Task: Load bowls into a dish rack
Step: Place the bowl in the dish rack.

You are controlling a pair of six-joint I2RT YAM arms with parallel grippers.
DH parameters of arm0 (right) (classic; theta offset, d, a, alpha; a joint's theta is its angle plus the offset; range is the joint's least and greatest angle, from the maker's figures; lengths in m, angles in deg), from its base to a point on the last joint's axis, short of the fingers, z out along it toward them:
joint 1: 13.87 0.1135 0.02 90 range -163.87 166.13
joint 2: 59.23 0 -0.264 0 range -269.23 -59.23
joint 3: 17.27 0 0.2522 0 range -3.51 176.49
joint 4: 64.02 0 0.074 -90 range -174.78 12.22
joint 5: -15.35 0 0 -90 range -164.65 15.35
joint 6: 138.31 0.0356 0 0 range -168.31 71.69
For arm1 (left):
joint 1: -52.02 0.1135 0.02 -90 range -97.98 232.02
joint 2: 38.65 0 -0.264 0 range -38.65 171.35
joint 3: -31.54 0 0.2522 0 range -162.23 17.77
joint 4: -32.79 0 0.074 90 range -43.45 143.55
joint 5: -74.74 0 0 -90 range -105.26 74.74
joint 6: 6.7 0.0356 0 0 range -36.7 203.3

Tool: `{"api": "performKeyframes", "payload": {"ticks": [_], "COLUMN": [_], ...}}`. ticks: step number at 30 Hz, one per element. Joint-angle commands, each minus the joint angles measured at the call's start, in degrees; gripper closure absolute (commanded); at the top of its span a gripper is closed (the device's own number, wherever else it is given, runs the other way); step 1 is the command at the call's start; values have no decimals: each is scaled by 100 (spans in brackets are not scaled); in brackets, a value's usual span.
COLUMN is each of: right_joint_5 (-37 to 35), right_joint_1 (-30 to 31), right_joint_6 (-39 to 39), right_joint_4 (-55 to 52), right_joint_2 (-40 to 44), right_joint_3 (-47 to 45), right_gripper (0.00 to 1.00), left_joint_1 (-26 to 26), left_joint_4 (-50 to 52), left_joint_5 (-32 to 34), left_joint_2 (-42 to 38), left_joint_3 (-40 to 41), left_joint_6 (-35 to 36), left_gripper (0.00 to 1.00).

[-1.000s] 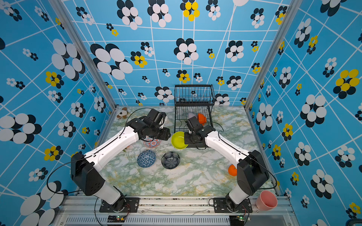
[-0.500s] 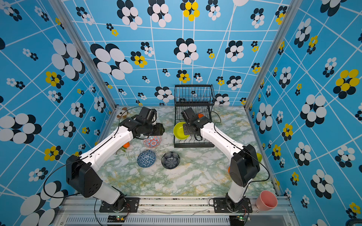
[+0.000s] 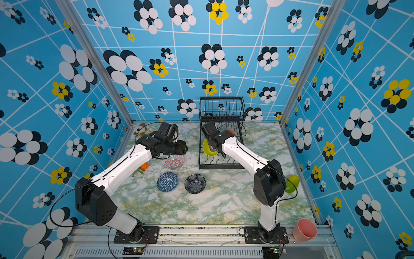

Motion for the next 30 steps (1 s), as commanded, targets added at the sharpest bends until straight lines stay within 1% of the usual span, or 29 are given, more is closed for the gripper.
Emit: {"api": "performKeyframes", "payload": {"ticks": [1, 2, 3, 6, 17, 30], "right_joint_5": [-596, -596, -800, -1081, -1839, -2131], "right_joint_1": [126, 158, 176, 270, 517, 630], "right_joint_6": [-381, -437, -485, -656, -1309, -1844], "right_joint_4": [141, 193, 233, 356, 876, 1414], "right_joint_2": [-162, -194, -226, -334, -714, -1040], "right_joint_3": [223, 238, 243, 267, 355, 421], "right_gripper": [100, 100, 100, 100, 100, 100], "left_joint_1": [53, 55, 54, 64, 65, 72], "left_joint_4": [-27, -26, -27, -27, -27, -17], "left_joint_5": [-60, -63, -65, -46, 16, 50], "left_joint_2": [-22, -26, -20, -26, -35, -30], "left_joint_3": [111, 110, 112, 112, 121, 121], "left_joint_6": [-38, -41, -38, -39, -23, -11], "left_gripper": [38, 38, 38, 38, 38, 38]}}
